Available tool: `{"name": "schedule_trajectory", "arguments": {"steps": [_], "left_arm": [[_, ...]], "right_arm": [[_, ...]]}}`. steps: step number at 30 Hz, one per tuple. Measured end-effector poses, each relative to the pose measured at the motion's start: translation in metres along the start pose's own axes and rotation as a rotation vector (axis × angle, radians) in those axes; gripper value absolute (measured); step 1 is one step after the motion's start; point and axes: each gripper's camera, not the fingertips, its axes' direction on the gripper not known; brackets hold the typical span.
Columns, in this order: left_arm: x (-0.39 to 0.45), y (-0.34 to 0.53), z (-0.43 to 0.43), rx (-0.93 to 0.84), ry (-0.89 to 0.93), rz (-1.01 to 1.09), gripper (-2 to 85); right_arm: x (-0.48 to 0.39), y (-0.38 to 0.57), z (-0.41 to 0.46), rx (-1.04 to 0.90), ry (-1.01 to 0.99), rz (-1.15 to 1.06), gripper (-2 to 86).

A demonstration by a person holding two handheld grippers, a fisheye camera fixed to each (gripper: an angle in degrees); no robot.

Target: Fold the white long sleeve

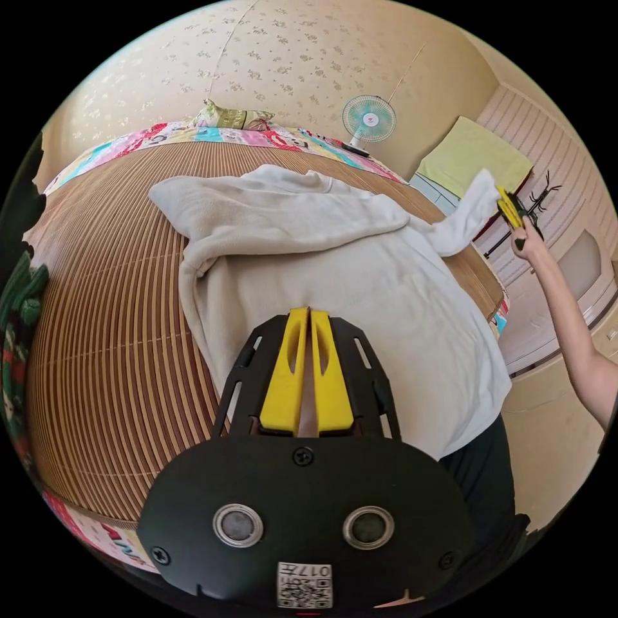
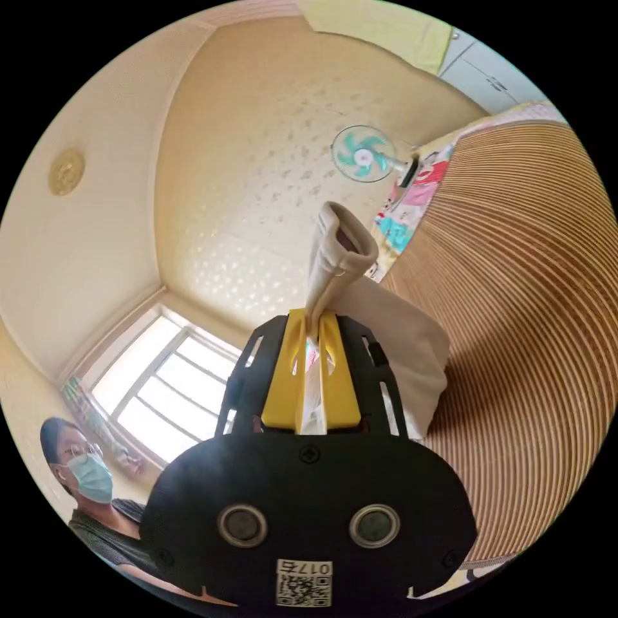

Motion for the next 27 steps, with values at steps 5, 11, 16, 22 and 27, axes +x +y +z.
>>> {"name": "schedule_trajectory", "arguments": {"steps": [5, 11, 16, 22, 27], "left_arm": [[0.001, -0.001, -0.001, -0.001, -0.015, 0.006, -1.0], [-0.002, -0.005, -0.005, -0.006, -0.001, -0.004, -0.9], [-0.014, -0.016, -0.012, -0.057, 0.071, -0.061, -0.9], [0.019, 0.002, -0.1, 0.11, -0.1, -0.01, -0.9], [0.028, -0.036, -0.045, -0.268, -0.335, 0.036, -0.5]], "right_arm": [[-0.119, 0.063, 0.209, -0.427, -0.181, -0.228, 10.9], [-0.092, 0.169, 0.302, -0.634, -0.166, -0.111, 18.1], [-0.037, 0.248, 0.254, -0.671, 0.175, -0.059, 14.0], [-0.017, 0.332, 0.209, -0.785, 0.702, -0.167, 3.4], [-0.016, 0.362, 0.256, -0.809, 0.798, -0.217, 1.1]]}}
